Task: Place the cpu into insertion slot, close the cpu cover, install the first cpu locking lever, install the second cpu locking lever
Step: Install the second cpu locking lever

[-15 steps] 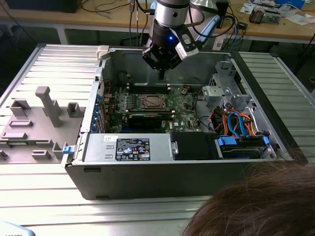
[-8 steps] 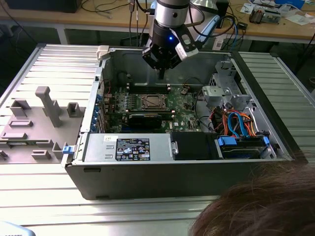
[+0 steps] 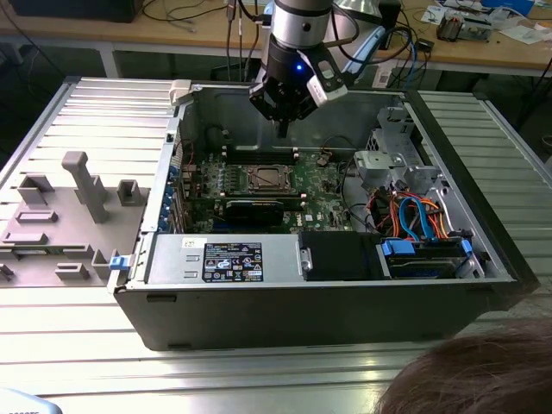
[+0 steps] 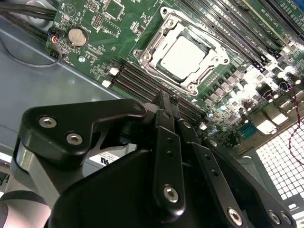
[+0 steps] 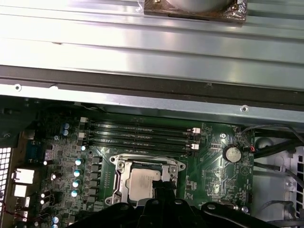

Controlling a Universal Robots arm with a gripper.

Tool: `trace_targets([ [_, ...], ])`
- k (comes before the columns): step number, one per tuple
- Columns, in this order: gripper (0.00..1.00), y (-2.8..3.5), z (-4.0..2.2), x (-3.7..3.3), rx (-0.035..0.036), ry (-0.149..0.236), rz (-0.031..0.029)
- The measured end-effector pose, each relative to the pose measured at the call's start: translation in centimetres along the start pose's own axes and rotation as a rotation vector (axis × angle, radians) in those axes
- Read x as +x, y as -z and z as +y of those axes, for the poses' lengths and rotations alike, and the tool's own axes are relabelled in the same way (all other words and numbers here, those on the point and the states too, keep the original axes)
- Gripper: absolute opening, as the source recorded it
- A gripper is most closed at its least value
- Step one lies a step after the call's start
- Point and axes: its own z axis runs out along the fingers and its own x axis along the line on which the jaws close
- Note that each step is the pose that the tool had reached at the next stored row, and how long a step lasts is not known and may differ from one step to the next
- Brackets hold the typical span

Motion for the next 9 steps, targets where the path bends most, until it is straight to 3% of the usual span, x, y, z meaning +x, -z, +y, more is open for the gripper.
trace_targets([
  [6, 0.11, 0.0, 0.0, 0.01, -0.0132, 0.0, -0.0013],
  [9, 0.11, 0.0, 0.0, 0.02, -0.027, 0.001, -0.0026],
])
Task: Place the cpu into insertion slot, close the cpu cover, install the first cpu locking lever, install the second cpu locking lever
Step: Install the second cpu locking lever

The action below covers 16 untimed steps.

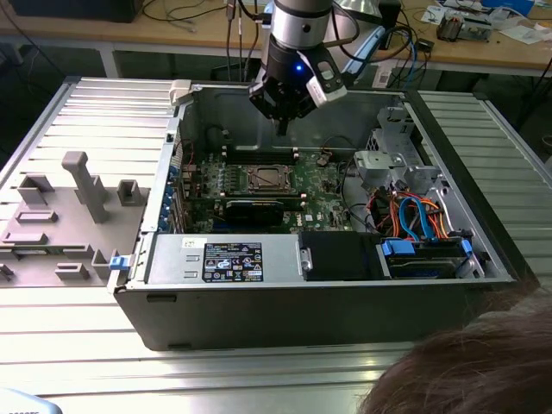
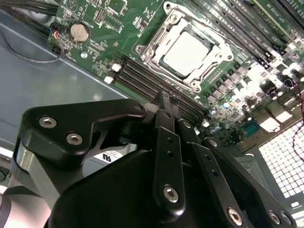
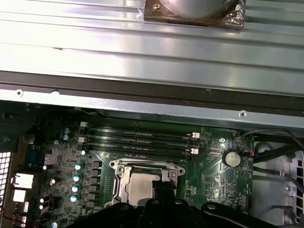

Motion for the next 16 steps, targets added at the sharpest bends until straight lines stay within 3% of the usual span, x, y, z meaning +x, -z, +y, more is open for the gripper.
trace_targets([
  [4, 0.11, 0.0, 0.0, 0.01, -0.0157, 0.0, -0.0015],
  [7, 0.11, 0.0, 0.0, 0.03, -0.0341, 0.001, -0.0033],
  [16, 0.11, -0.01, 0.01, 0.09, -0.0728, 0.002, -0.0071],
])
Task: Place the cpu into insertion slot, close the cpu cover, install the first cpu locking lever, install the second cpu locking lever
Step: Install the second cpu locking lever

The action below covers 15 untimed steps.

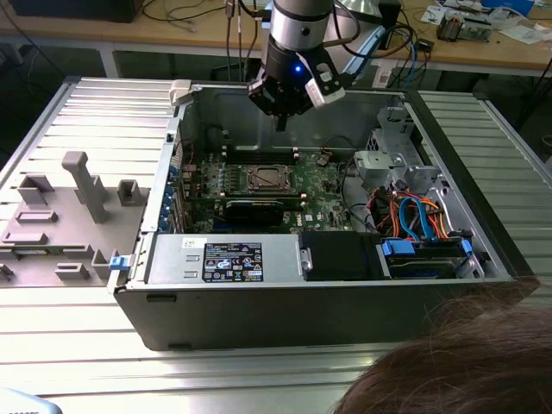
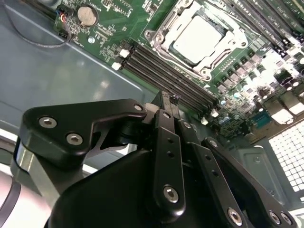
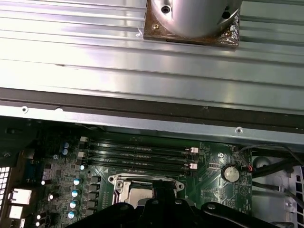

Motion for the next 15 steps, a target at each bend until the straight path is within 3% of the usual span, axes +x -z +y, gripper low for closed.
trace_targets([
  [15, 0.11, 0.0, -0.01, 0.1, -0.0721, 0.002, -0.0069],
])
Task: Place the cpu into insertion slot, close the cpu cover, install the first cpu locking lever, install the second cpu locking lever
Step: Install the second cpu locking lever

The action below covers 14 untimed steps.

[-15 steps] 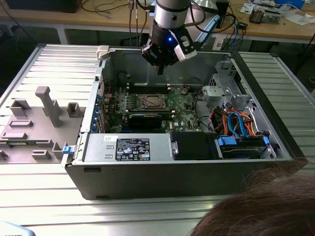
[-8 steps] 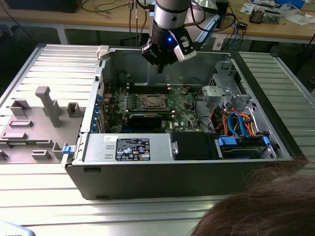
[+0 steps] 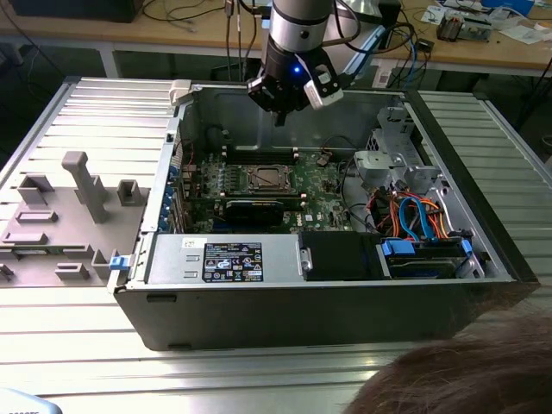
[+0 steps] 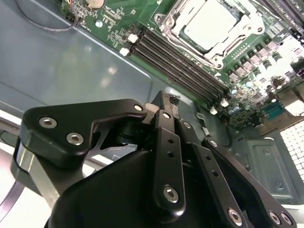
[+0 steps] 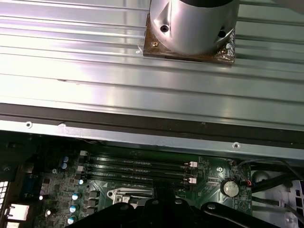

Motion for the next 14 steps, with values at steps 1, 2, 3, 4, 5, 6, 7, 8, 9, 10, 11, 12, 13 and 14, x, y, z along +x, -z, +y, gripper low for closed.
trace_targets([
  [1, 0.11, 0.0, 0.0, 0.0, -0.0054, 0.0, -0.0005],
  [2, 0.11, 0.0, 0.0, 0.0, -0.009, 0.0, -0.0009],
  [3, 0.11, 0.0, 0.0, 0.0, -0.0127, 0.0, -0.0012],
  [4, 0.11, 0.0, 0.0, 0.0, -0.016, 0.0, -0.0016],
  [5, 0.11, 0.0, 0.0, 0.01, -0.0194, 0.001, -0.0019],
  [6, 0.11, 0.0, 0.0, 0.01, -0.0225, 0.001, -0.0022],
  [7, 0.11, 0.0, 0.0, 0.0, -0.0259, 0.001, -0.0025],
  [8, 0.11, 0.0, 0.0, 0.0, -0.0292, 0.001, -0.0028],
  [9, 0.11, -0.01, 0.0, 0.01, -0.0326, 0.001, -0.0031],
  [10, 0.11, 0.0, 0.0, 0.01, -0.0358, 0.001, -0.0035],
  [11, 0.11, 0.0, 0.0, 0.01, -0.0385, 0.001, -0.0037],
  [12, 0.11, -0.01, 0.0, 0.01, -0.0479, 0.001, -0.0047],
  [13, 0.11, -0.01, 0.0, 0.01, -0.054, 0.002, -0.0053],
  [14, 0.11, -0.01, 0.0, 0.01, -0.0593, 0.002, -0.0058],
])
